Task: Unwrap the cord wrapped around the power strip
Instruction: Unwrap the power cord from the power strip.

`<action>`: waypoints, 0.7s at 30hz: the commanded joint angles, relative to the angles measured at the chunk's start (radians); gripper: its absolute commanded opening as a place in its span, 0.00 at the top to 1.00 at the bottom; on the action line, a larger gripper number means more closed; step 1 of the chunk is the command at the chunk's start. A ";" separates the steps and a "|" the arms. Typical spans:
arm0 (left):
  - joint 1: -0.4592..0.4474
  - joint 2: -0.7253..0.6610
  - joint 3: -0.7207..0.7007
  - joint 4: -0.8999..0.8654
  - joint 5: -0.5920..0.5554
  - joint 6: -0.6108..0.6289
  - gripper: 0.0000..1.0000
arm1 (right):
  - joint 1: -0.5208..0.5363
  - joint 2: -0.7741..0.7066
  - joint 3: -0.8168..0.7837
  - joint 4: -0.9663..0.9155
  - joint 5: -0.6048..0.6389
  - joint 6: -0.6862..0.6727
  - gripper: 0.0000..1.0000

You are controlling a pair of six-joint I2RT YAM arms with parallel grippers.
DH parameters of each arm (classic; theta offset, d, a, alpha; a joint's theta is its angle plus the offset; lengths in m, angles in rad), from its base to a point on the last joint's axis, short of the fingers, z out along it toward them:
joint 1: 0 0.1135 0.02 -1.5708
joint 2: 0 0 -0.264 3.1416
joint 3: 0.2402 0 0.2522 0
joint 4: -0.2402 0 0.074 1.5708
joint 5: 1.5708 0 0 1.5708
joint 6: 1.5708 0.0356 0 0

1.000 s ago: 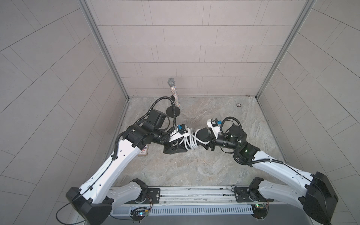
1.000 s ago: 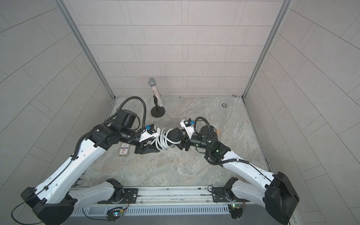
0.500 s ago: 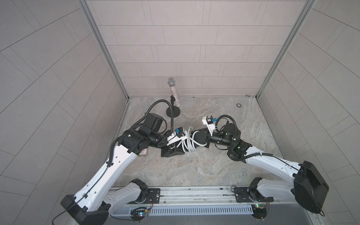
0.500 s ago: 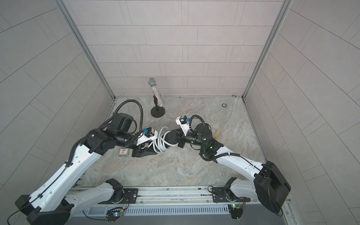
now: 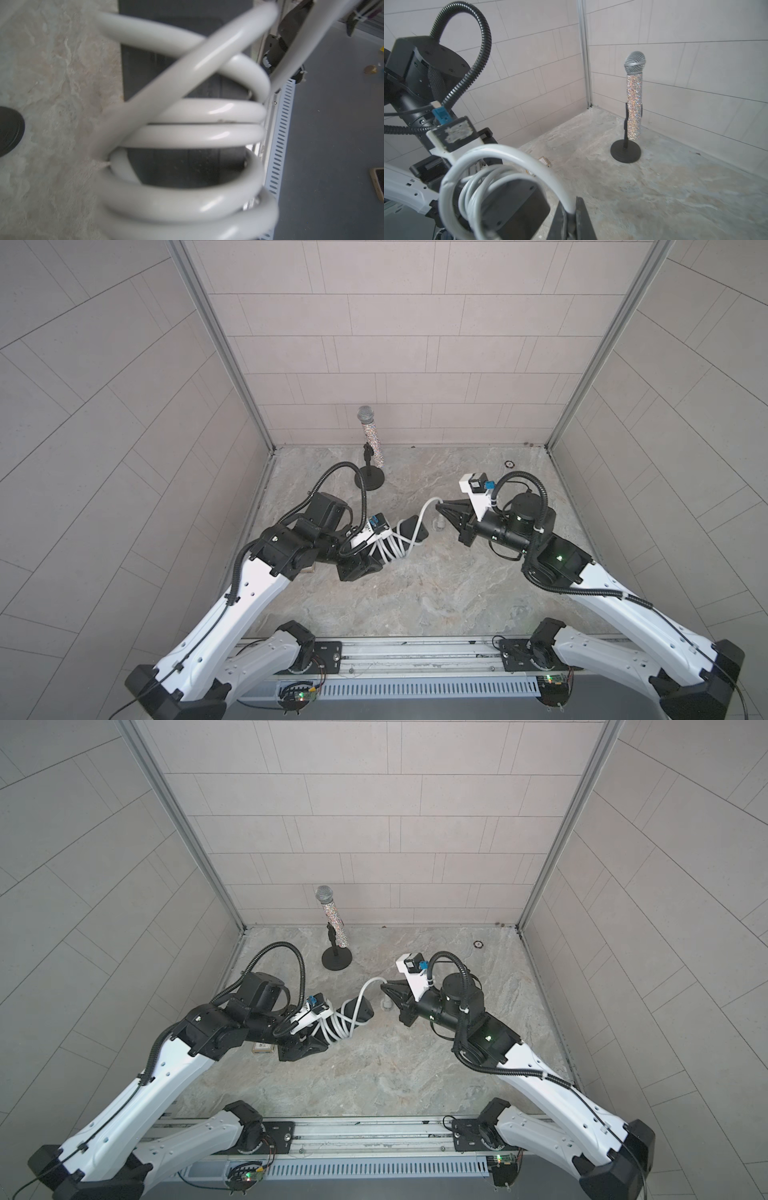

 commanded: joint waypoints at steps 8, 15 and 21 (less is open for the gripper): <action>-0.005 -0.002 -0.015 0.366 -0.148 -0.294 1.00 | 0.012 -0.142 -0.196 -0.229 0.193 0.106 1.00; -0.005 -0.002 0.018 0.308 -0.072 -0.230 1.00 | 0.012 0.049 -0.252 0.034 0.268 0.233 1.00; -0.006 -0.026 0.019 0.280 0.030 -0.196 1.00 | 0.007 0.276 -0.178 0.177 0.250 0.228 1.00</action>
